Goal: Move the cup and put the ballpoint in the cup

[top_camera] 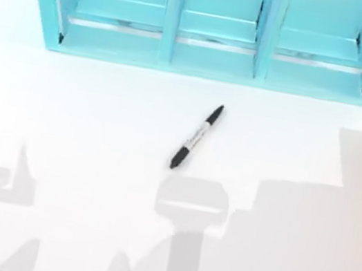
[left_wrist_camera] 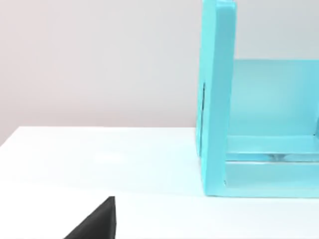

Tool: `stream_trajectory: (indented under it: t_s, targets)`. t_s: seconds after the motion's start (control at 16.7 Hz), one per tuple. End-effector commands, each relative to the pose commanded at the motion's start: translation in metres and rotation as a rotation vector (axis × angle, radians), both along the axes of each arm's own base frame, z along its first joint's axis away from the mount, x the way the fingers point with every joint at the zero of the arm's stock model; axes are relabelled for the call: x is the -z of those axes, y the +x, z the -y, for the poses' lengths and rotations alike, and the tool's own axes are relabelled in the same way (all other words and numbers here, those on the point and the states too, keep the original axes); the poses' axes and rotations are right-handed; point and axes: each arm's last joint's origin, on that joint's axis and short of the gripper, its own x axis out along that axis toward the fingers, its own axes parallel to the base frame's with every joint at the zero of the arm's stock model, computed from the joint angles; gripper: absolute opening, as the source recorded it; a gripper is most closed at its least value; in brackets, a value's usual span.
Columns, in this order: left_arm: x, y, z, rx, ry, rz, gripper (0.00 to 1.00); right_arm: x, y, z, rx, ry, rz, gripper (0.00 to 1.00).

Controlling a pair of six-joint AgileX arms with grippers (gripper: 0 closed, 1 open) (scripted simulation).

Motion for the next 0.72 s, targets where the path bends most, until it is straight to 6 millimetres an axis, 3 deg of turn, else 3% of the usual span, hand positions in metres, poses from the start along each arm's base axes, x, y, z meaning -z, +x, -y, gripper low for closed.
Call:
stream_trajectory:
  t_s: [0.24,0.6,0.72]
  targets:
    - [0.000,0.000,0.000,0.000,0.000,0.000,1.00,0.011,0.018,0.016,0.009,0.034,-0.105,1.00]
    - [0.000,0.000,0.000,0.000,0.000,0.000,1.00,0.013,0.018,0.015,0.006,0.034,-0.108,1.00]
    - [0.000,0.000,0.000,0.000,0.000,0.000,1.00,0.024,0.019,0.016,0.009,0.037,-0.114,1.00]
